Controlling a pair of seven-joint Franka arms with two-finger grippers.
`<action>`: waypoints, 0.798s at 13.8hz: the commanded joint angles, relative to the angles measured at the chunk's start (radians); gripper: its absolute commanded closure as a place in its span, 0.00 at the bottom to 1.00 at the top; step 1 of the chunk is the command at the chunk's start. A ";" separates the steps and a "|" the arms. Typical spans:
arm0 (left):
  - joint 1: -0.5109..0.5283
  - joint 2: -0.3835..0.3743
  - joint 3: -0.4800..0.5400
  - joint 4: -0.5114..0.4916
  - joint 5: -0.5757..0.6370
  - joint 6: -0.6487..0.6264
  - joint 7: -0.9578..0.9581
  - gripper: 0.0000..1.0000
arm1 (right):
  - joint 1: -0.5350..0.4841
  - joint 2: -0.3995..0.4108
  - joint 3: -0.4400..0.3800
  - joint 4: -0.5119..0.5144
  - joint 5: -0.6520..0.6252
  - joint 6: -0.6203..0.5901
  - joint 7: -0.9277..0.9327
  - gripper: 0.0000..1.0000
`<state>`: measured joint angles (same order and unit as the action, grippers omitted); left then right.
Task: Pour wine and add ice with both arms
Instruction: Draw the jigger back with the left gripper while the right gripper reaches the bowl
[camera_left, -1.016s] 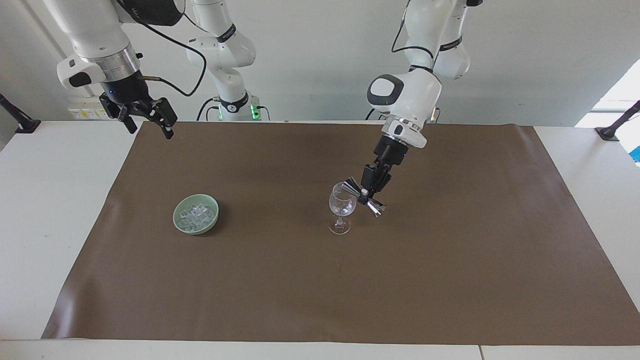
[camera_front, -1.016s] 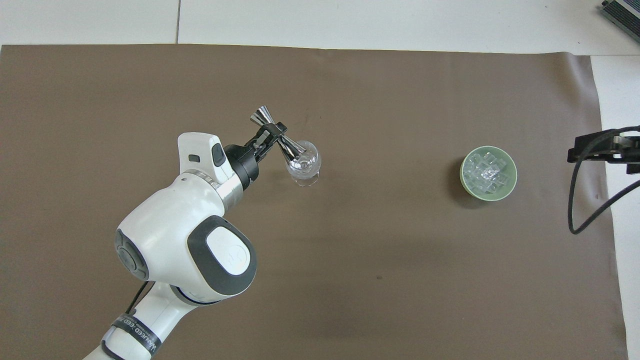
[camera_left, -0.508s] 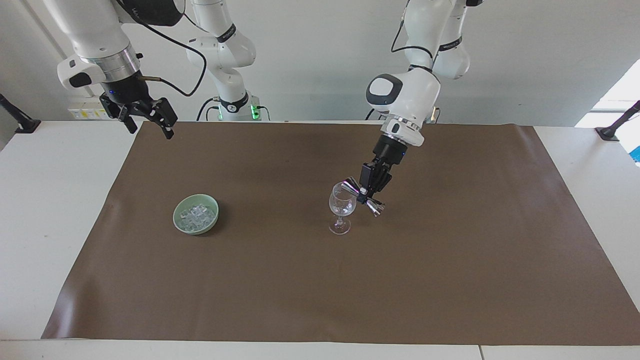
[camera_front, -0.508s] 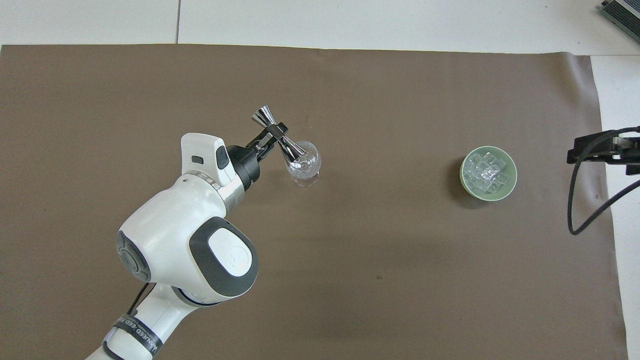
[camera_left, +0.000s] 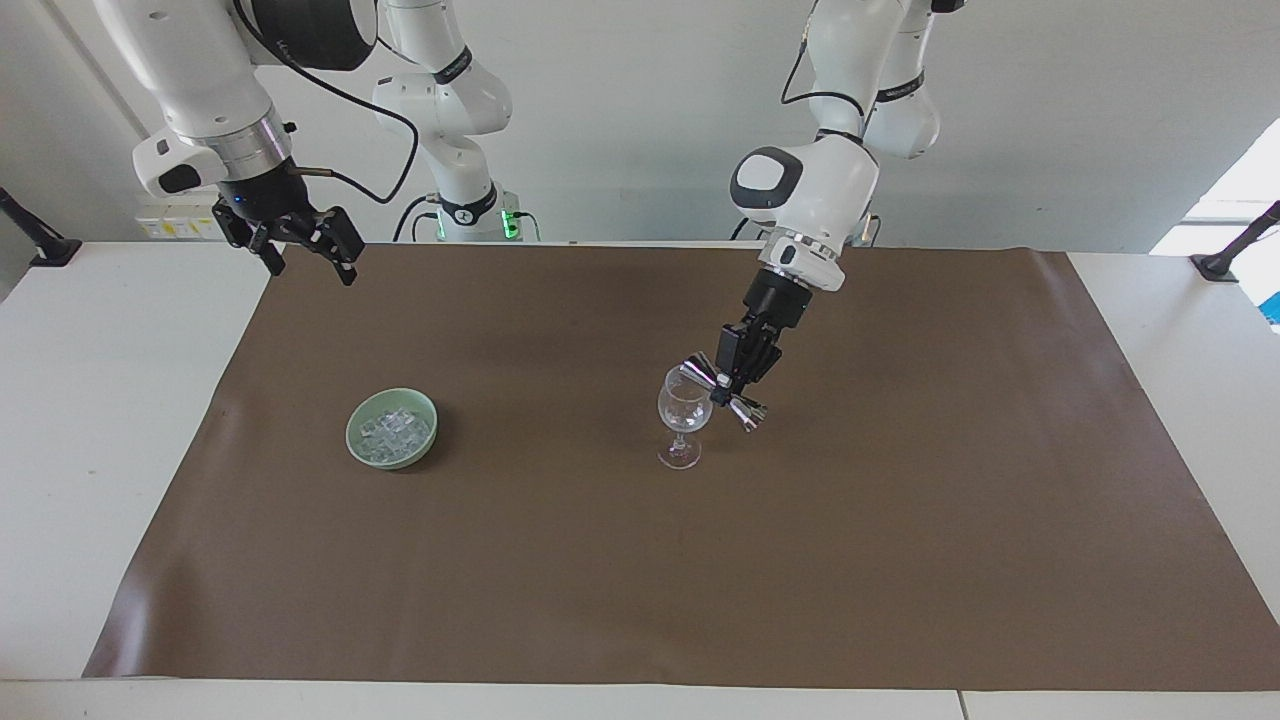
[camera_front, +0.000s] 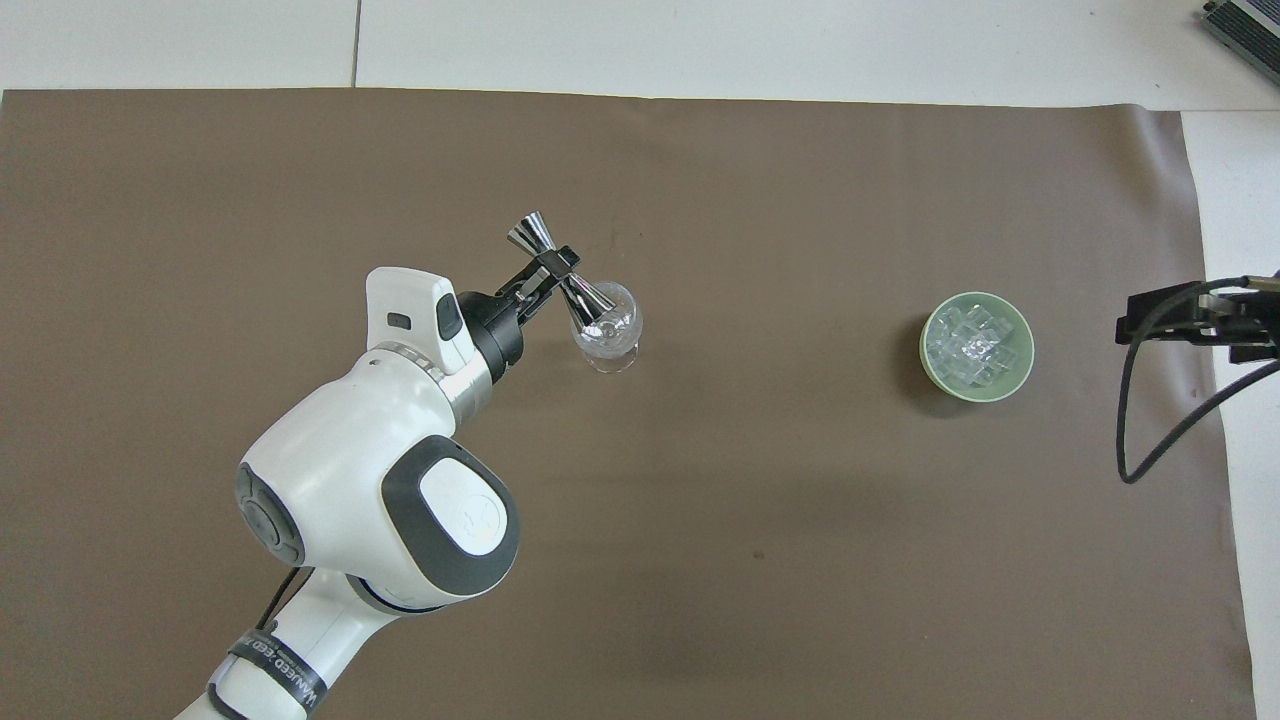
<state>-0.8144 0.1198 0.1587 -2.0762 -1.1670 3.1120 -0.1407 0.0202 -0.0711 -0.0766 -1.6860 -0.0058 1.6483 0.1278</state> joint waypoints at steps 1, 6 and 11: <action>-0.006 0.004 0.012 0.011 0.001 -0.019 -0.025 1.00 | -0.009 -0.030 0.005 -0.038 0.026 0.022 -0.030 0.00; 0.003 0.006 0.013 0.030 0.000 -0.036 -0.146 1.00 | 0.004 -0.042 0.005 -0.076 0.026 0.088 -0.031 0.00; 0.069 -0.003 0.013 0.038 -0.005 -0.157 -0.282 1.00 | 0.010 -0.061 0.005 -0.178 0.026 0.212 -0.031 0.00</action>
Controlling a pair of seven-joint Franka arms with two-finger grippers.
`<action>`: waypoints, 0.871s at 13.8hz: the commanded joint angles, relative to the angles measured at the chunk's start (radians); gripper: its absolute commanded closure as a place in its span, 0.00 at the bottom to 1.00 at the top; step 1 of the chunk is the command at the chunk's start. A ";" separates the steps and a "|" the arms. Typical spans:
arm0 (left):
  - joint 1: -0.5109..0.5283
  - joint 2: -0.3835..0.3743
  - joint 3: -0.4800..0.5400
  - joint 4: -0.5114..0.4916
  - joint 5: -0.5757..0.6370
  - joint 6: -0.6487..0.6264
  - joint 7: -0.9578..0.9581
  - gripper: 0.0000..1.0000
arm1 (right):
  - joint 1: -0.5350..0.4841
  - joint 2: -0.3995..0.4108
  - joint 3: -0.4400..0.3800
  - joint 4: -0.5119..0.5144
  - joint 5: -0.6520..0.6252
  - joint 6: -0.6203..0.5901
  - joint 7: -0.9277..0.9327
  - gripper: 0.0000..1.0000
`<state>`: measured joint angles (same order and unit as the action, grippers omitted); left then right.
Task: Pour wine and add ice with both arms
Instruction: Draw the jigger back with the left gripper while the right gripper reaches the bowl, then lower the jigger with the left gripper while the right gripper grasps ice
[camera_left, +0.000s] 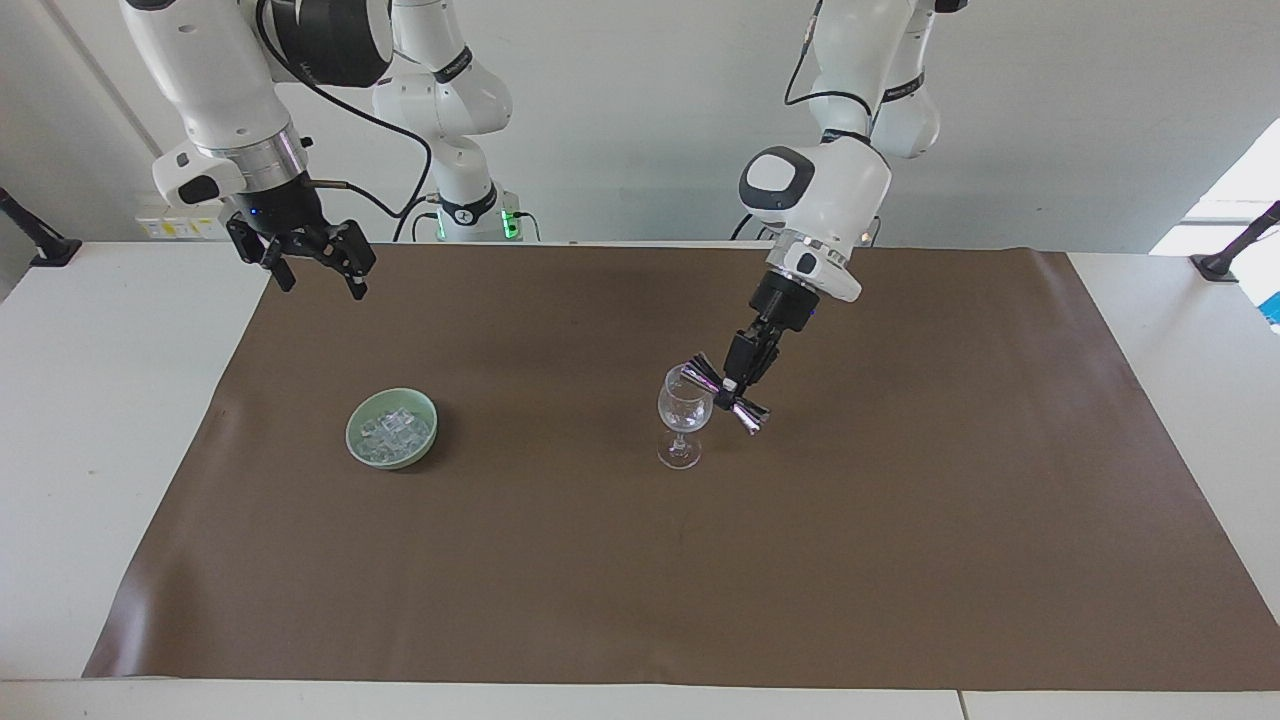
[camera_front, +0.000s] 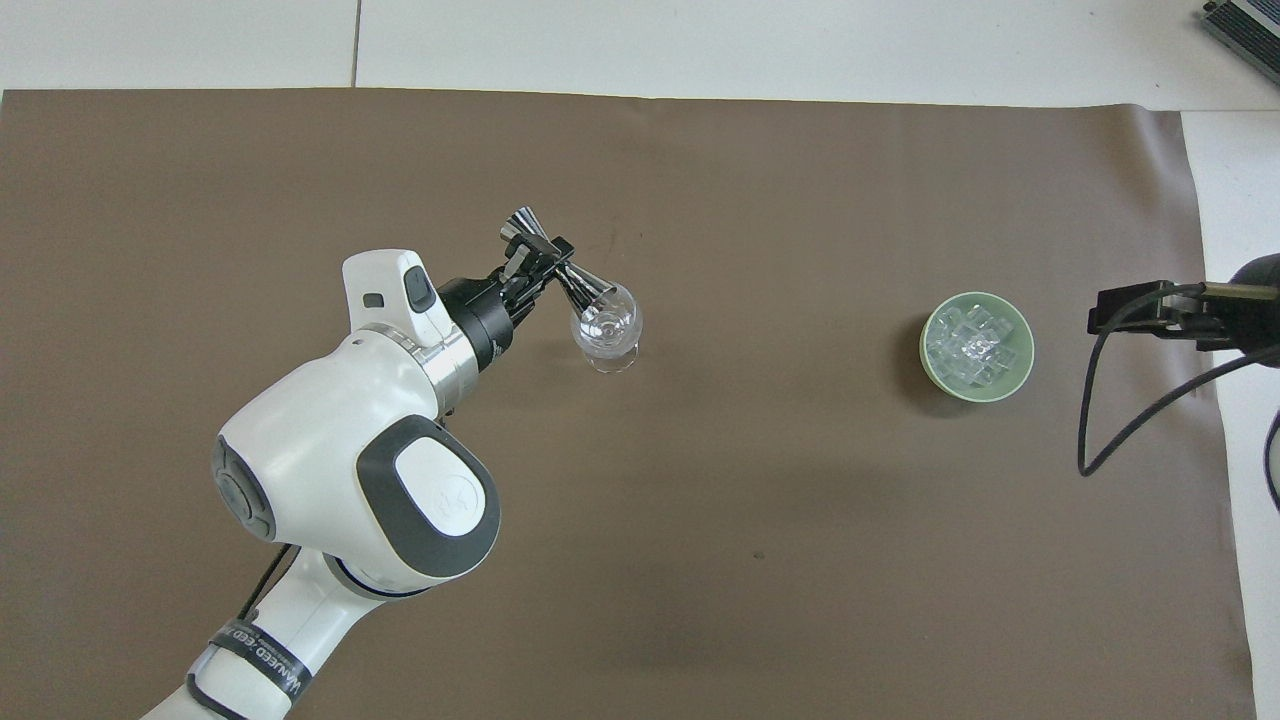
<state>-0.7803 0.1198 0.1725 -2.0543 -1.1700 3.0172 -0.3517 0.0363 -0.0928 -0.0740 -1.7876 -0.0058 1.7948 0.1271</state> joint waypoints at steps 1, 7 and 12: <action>0.058 -0.006 -0.001 0.017 -0.002 -0.098 -0.117 1.00 | -0.006 -0.041 0.002 -0.097 0.026 0.089 -0.032 0.00; 0.196 -0.028 0.001 0.017 -0.069 -0.319 -0.280 1.00 | 0.014 0.031 0.002 -0.197 0.026 0.316 -0.125 0.00; 0.386 -0.049 0.001 0.022 -0.086 -0.620 -0.302 1.00 | 0.014 0.139 0.002 -0.220 0.026 0.438 -0.210 0.00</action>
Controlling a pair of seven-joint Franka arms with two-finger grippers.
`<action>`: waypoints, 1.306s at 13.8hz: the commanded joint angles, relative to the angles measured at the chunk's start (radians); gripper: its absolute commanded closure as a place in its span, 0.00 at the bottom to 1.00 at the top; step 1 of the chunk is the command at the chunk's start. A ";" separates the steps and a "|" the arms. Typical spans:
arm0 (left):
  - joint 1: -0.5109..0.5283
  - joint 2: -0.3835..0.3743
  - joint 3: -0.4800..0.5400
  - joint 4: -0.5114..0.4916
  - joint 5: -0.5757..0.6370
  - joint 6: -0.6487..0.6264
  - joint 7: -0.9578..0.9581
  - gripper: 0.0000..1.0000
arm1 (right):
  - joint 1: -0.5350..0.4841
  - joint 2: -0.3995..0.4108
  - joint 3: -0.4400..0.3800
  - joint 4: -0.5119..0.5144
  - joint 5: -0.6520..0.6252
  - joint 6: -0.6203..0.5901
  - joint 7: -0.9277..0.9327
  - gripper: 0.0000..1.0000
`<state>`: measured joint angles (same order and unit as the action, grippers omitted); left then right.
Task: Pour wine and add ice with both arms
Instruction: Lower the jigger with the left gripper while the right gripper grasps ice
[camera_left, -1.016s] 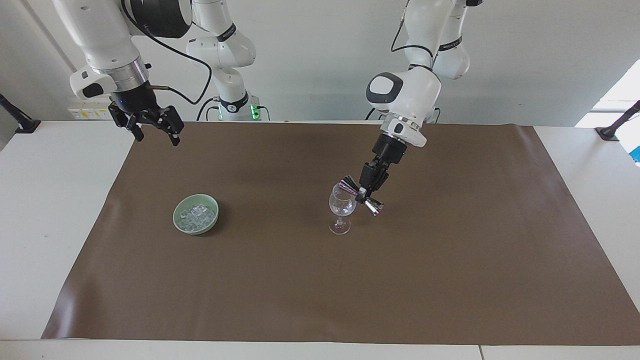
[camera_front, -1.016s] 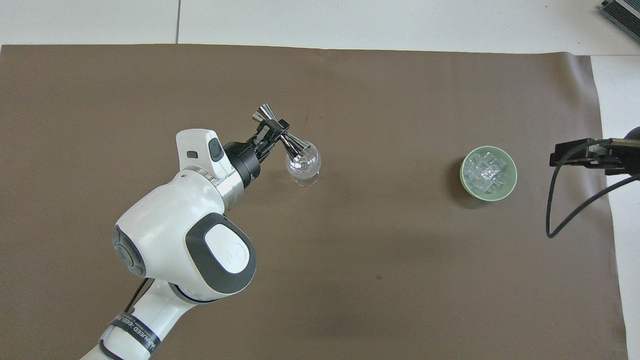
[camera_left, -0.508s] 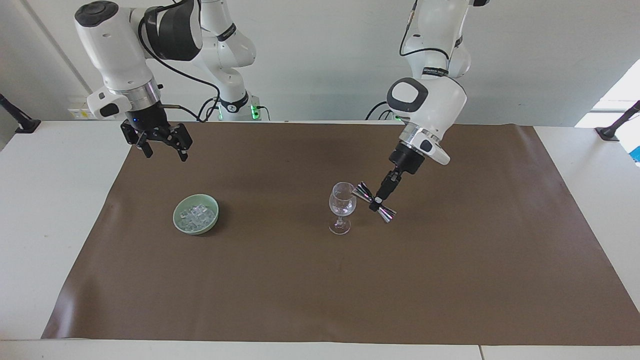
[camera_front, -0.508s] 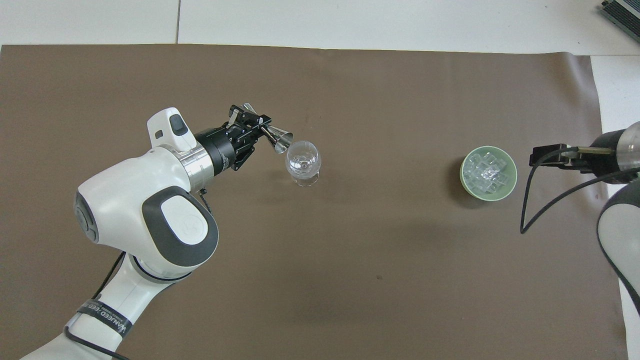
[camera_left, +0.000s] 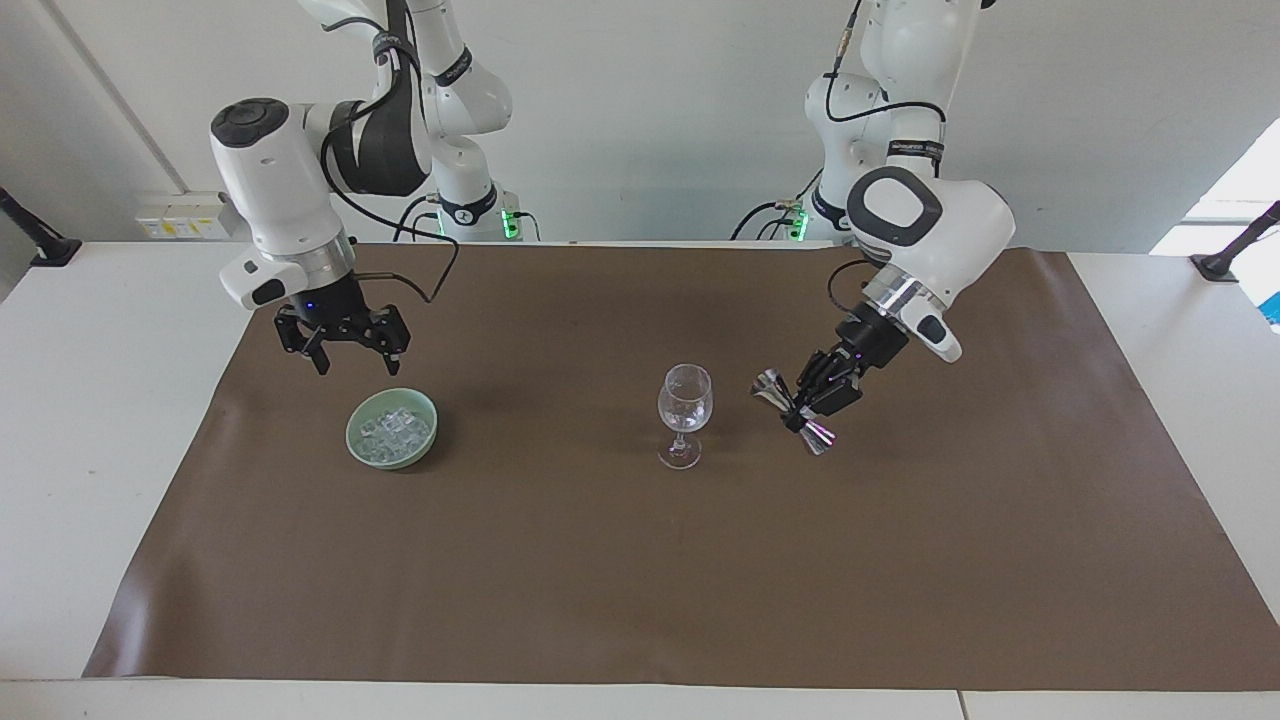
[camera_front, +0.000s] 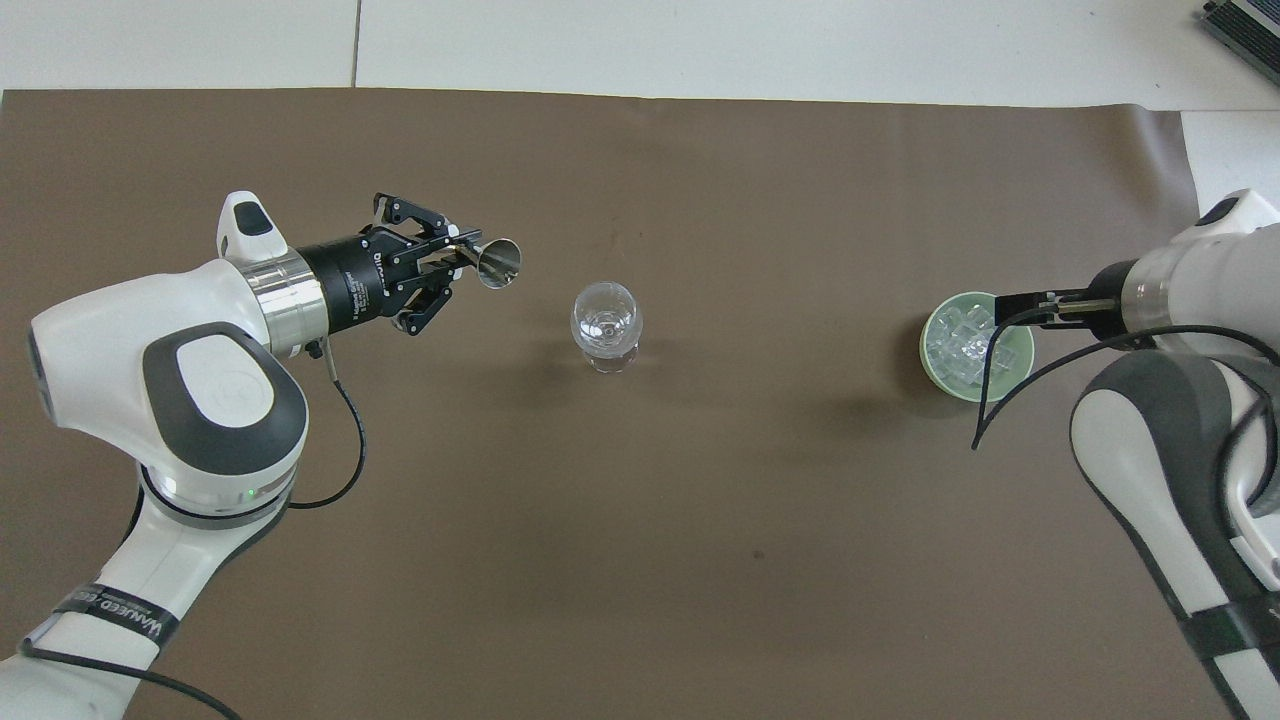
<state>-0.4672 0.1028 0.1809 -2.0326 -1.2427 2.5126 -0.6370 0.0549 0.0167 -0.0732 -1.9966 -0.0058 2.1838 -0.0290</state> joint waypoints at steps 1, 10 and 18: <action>0.117 -0.038 -0.008 0.000 -0.014 -0.176 -0.018 1.00 | -0.004 0.044 0.001 -0.028 0.026 0.077 -0.057 0.00; 0.378 0.049 -0.005 0.070 -0.078 -0.484 -0.049 1.00 | -0.004 0.137 0.001 -0.102 0.021 0.157 -0.137 0.00; 0.585 0.204 -0.005 0.140 -0.103 -0.702 -0.087 1.00 | -0.018 0.150 0.000 -0.123 0.021 0.172 -0.138 0.26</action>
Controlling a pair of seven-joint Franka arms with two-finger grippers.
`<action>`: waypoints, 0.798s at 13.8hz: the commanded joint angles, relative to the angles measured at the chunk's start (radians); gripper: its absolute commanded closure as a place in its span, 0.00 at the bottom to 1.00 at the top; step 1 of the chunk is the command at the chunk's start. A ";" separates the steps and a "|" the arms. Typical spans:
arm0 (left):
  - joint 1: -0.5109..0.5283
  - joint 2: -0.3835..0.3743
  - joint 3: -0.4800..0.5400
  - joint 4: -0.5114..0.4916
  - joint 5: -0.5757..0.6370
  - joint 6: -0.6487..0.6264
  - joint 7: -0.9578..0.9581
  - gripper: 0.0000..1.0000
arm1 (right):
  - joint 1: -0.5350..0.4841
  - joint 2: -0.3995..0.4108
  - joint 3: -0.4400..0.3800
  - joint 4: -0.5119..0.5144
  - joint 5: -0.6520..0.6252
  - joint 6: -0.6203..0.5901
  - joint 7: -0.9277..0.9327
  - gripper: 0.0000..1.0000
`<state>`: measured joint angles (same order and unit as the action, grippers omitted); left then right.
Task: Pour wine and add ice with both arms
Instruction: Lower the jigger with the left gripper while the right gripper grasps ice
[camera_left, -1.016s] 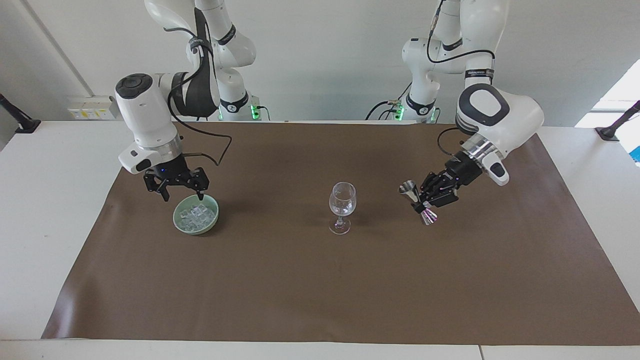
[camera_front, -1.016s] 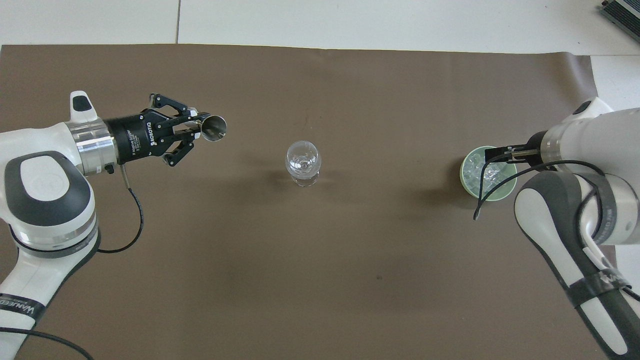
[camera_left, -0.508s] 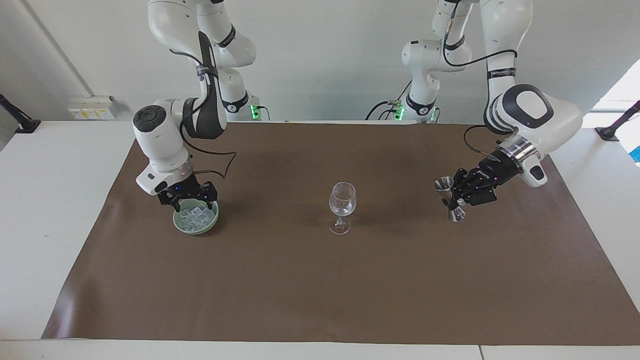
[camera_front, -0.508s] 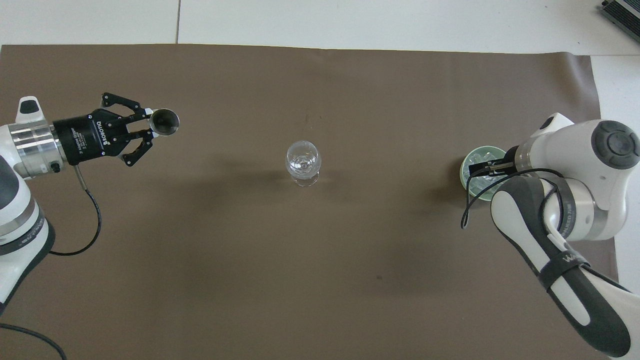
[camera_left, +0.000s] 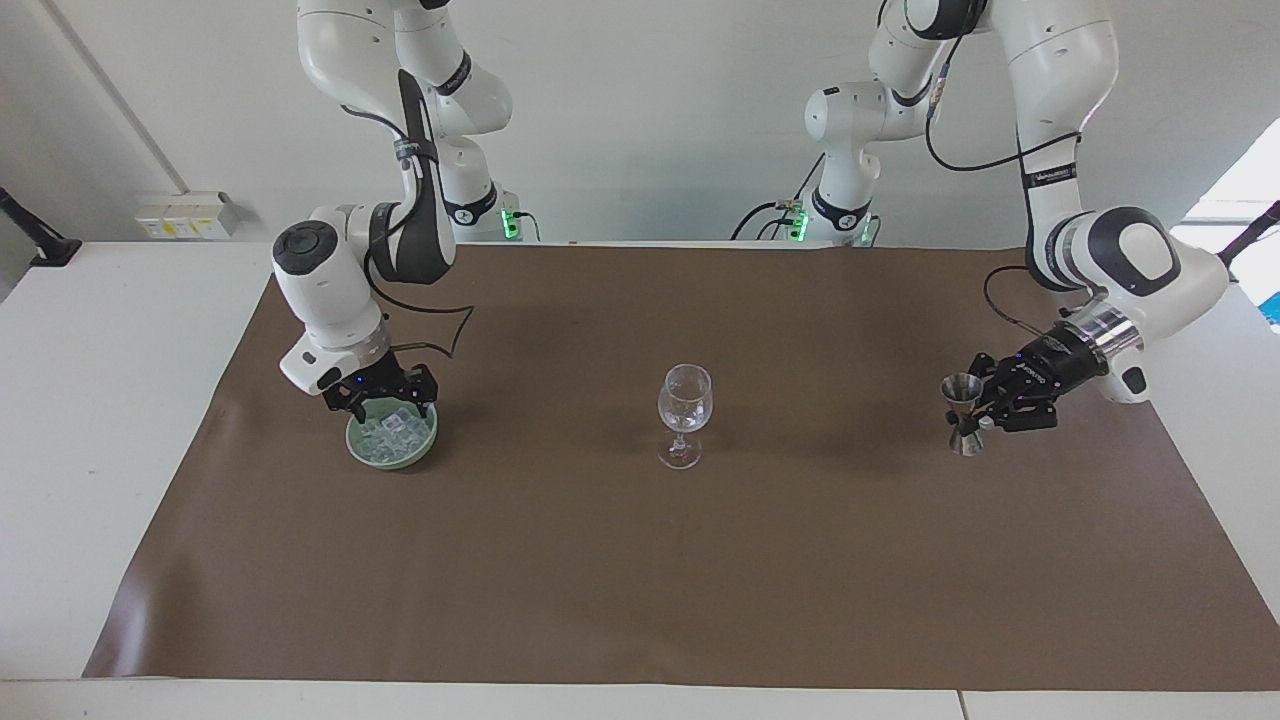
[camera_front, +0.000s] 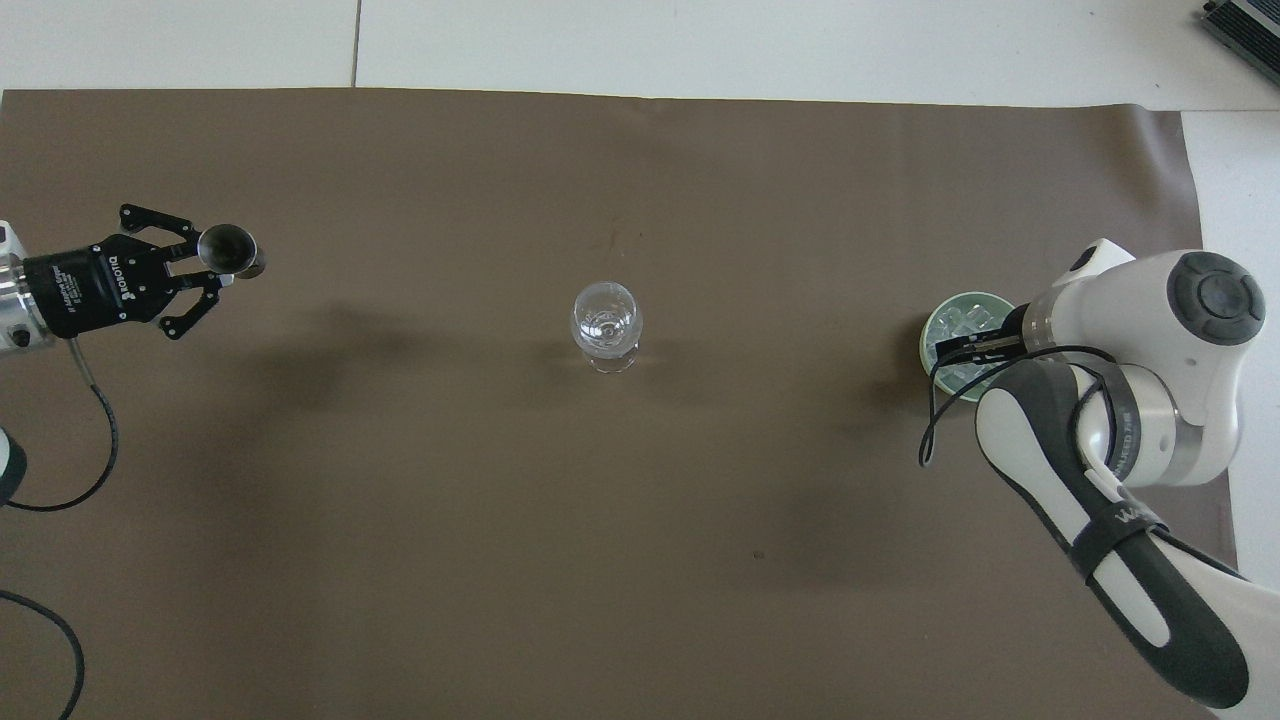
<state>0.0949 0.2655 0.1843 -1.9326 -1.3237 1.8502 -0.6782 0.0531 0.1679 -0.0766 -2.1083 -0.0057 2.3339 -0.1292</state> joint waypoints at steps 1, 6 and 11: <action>0.052 0.066 -0.009 0.041 -0.055 -0.042 -0.076 1.00 | -0.016 -0.001 0.003 -0.012 0.021 0.021 -0.038 0.33; 0.115 0.083 -0.008 0.021 -0.158 -0.020 -0.194 1.00 | -0.019 -0.001 0.003 -0.012 0.023 0.024 -0.030 0.39; 0.135 0.106 -0.008 -0.039 -0.195 -0.005 -0.201 1.00 | -0.024 0.005 0.003 -0.012 0.023 0.024 -0.026 0.39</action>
<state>0.2185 0.3571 0.1846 -1.9571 -1.4934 1.8469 -0.8649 0.0457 0.1698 -0.0784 -2.1102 -0.0058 2.3352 -0.1292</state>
